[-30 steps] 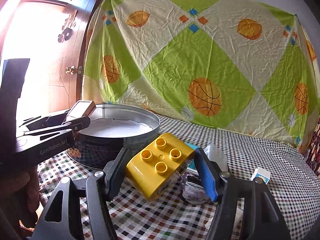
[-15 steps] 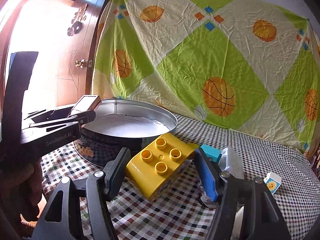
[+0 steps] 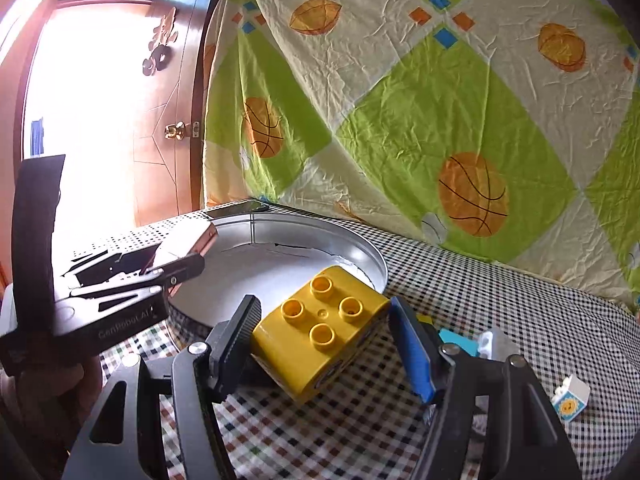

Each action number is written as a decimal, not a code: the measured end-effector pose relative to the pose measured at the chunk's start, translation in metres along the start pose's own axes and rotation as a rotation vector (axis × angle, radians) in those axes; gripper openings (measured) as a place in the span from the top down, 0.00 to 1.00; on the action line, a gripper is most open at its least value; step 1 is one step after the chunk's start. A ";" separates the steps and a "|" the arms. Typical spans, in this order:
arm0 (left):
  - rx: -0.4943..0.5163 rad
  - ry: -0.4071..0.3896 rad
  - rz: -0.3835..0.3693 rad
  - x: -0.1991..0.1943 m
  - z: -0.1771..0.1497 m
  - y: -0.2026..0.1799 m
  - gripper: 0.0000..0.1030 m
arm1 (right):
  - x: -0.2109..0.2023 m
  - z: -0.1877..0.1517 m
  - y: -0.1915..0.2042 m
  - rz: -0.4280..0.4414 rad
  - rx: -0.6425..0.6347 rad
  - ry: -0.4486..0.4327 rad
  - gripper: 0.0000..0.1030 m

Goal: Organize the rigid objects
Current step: 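Lower both held objects into the tin and open both tools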

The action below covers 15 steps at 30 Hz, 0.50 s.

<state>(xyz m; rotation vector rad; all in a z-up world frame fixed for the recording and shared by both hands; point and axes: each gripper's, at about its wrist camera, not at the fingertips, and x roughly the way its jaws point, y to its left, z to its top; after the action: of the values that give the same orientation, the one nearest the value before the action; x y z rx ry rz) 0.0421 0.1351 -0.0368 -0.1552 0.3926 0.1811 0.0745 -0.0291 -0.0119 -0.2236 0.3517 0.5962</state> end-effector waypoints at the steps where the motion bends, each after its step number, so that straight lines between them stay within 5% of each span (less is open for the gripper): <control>1: 0.001 0.010 -0.003 0.002 0.002 0.001 0.56 | 0.003 0.003 0.001 0.002 -0.003 0.000 0.34; 15: 0.034 0.209 -0.024 0.053 0.033 0.013 0.56 | 0.091 0.041 -0.030 0.082 0.126 0.176 0.34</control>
<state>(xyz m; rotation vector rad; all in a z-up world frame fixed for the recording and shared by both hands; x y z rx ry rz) 0.0997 0.1619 -0.0293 -0.1457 0.6009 0.1351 0.1725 0.0056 -0.0062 -0.1415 0.5690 0.6348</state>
